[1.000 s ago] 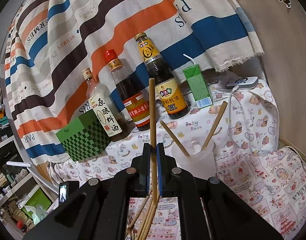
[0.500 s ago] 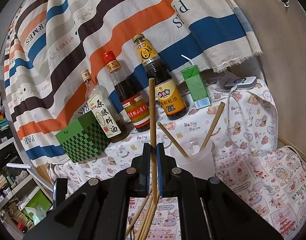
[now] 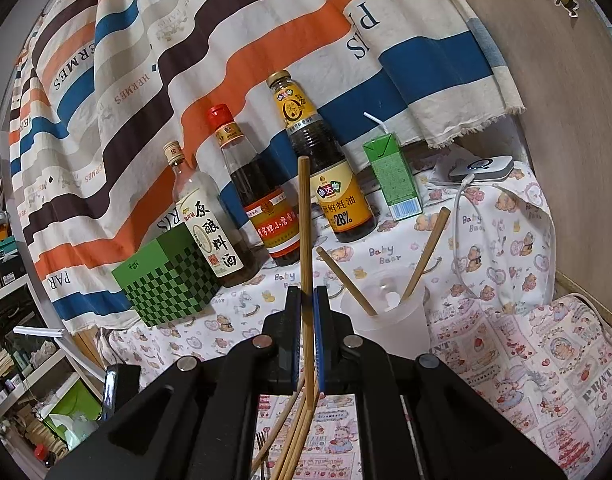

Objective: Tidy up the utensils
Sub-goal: 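Lift the left tool's chopstick and carry it toward the cup while the right tool follows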

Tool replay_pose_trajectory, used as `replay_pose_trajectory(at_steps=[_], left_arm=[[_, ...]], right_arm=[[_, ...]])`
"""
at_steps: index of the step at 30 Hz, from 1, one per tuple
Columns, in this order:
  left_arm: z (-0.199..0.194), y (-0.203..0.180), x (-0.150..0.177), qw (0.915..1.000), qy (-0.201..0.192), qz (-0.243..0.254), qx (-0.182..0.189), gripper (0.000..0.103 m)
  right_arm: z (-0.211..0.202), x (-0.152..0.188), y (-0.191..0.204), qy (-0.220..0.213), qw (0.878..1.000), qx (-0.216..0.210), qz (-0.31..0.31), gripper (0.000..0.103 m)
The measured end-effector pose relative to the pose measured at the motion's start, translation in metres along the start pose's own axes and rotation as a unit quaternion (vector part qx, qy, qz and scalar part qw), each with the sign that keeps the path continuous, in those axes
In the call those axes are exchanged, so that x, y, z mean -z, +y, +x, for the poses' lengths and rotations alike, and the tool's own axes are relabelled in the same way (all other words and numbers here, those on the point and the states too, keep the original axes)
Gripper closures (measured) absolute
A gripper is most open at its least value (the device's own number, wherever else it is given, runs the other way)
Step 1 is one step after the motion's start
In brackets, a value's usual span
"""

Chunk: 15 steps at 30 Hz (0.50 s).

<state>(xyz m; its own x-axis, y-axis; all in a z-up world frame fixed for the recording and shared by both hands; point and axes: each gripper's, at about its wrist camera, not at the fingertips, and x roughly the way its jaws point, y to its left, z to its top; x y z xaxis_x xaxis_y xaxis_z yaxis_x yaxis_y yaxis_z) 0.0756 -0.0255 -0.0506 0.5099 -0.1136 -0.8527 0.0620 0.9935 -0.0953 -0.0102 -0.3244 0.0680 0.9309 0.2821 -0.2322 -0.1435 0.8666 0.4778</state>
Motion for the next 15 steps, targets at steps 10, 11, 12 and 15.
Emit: replay_pose_trajectory(at_steps=[10,11,12,15], left_arm=[[0.005,-0.013,0.007,0.9993,0.014,0.021,-0.028,0.086],[0.006,-0.015,0.008,0.9990,0.016,0.024,-0.033,0.086],[0.006,-0.016,0.008,0.9988,0.015,0.027,-0.038,0.085],[0.005,-0.021,0.011,0.9984,0.026,0.011,-0.049,0.085]], right_arm=[[-0.001,-0.001,-0.001,-0.002,1.000,0.001,0.001,0.096],[-0.001,-0.002,0.000,-0.002,1.000,0.001,0.002,0.096],[-0.001,-0.002,-0.001,-0.002,1.000,0.001,0.004,0.096],[-0.001,-0.003,-0.002,-0.002,1.000,0.000,0.006,0.096]])
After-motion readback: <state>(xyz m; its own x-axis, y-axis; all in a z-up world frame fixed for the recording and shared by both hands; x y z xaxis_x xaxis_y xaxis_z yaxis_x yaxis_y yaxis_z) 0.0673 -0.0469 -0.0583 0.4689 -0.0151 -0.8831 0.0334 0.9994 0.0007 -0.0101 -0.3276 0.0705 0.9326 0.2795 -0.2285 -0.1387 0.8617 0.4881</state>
